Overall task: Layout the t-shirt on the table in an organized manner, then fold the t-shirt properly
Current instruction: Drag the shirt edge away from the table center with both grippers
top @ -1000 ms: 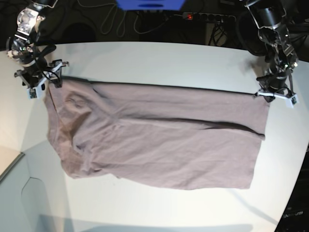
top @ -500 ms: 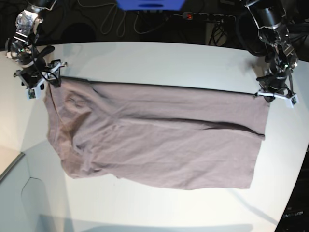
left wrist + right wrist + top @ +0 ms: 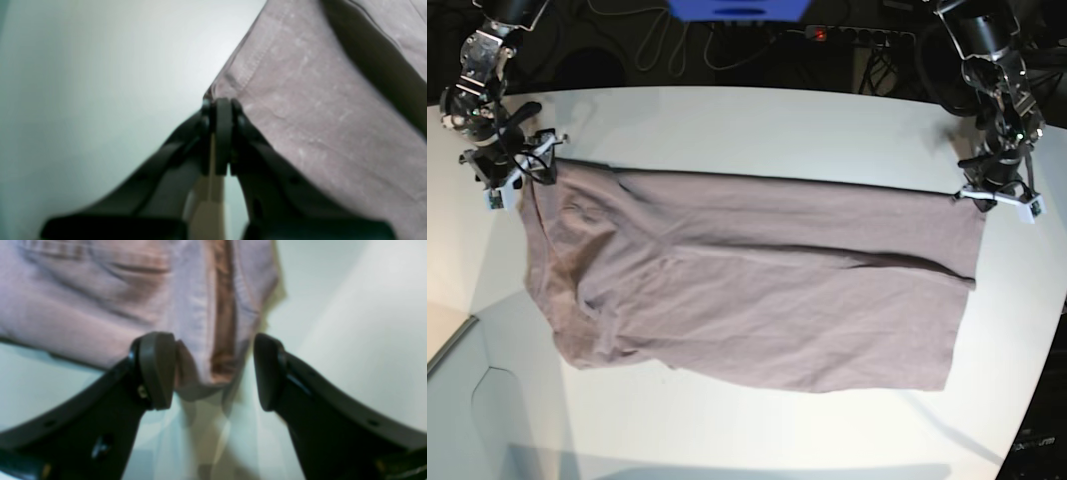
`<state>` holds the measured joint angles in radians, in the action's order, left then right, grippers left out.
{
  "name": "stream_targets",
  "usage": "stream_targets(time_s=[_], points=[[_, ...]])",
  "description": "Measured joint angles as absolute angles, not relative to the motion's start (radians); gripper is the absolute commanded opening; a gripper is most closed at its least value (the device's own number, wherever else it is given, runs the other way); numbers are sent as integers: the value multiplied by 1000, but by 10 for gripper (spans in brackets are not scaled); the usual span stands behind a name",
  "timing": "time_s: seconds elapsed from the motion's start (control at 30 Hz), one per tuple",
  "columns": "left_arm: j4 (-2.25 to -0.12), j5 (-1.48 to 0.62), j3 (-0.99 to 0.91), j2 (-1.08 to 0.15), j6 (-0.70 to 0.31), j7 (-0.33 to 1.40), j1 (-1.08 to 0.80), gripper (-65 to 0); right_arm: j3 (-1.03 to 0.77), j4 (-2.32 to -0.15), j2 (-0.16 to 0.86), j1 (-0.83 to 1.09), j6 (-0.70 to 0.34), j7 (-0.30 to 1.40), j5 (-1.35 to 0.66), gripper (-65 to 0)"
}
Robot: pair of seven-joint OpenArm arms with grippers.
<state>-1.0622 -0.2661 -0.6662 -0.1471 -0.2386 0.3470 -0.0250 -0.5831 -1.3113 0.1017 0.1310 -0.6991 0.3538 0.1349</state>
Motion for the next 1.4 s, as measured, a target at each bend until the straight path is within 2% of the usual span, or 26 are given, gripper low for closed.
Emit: stream_targets(time_s=[0.73,0.83,1.0,1.07,1.23,1.4], points=[[-1062,-262,-666,-153,-239,351,-25,-650,-565,-1200,119,92,-696,289,104,-283],[-1062,-262,-665,-153,-239,351,-25,-650,-565,-1199,119,92,-695,289,104,-355],[-1062,-262,-665,-155,-239,354,-25,-650,-567,-1199,121,93,-695,292,104,-581],[-1062,-262,-665,-155,-239,350,-32,-650,-567,-1200,121,93,-695,294,104,-650],[-1074,-266,-667,-155,-243,345,-53,-650,-567,-1203,121,95,-696,298,99,-650],[-1162,-260,-667,-157,-238,447,-90,-650,-566,-1230,118,99,-696,325,110,-650]])
